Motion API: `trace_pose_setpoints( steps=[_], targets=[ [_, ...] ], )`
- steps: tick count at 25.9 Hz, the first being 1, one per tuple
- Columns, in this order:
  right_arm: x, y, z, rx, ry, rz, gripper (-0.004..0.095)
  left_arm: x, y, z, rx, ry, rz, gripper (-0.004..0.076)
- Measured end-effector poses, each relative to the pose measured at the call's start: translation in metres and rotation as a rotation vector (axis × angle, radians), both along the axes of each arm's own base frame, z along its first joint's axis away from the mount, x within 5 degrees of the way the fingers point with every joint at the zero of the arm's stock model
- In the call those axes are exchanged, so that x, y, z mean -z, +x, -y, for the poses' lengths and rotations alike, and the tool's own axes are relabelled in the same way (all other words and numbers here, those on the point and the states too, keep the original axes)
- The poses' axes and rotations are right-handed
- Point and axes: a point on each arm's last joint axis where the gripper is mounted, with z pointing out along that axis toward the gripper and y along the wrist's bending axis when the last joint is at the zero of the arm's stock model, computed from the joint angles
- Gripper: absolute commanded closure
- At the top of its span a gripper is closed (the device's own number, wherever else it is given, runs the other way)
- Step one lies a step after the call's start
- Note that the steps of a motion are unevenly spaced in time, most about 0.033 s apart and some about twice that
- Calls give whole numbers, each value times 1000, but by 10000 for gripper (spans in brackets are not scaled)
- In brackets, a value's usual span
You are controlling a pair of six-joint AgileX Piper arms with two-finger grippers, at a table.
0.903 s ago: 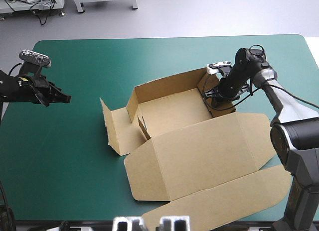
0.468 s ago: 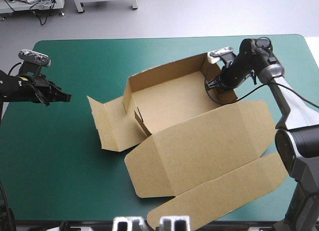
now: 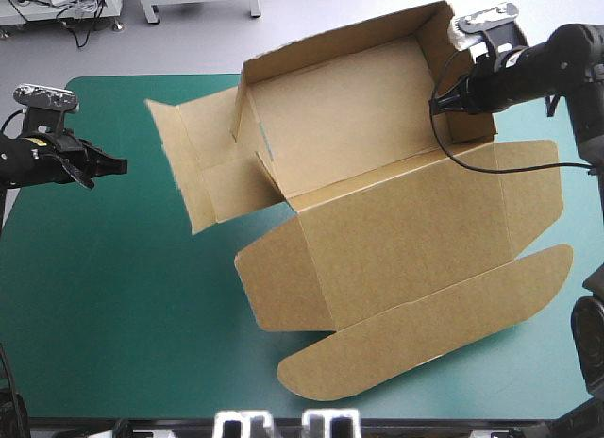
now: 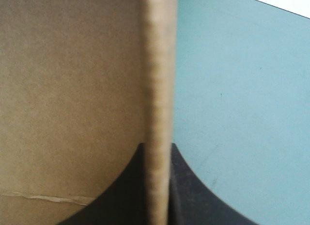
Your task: Fold the box
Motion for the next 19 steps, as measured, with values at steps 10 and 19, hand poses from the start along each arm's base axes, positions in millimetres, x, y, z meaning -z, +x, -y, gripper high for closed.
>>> trace_pose_setpoints(
  steps=[10, 19],
  targets=[
    [-4, 2, 12, -39, 137, 13, 928, -4, 6, 29, 236, -252, 55, 734],
    [-2, 4, 10, -54, 148, 8, 928, -17, 2, 75, 588, -511, 133, 734]
  ],
)
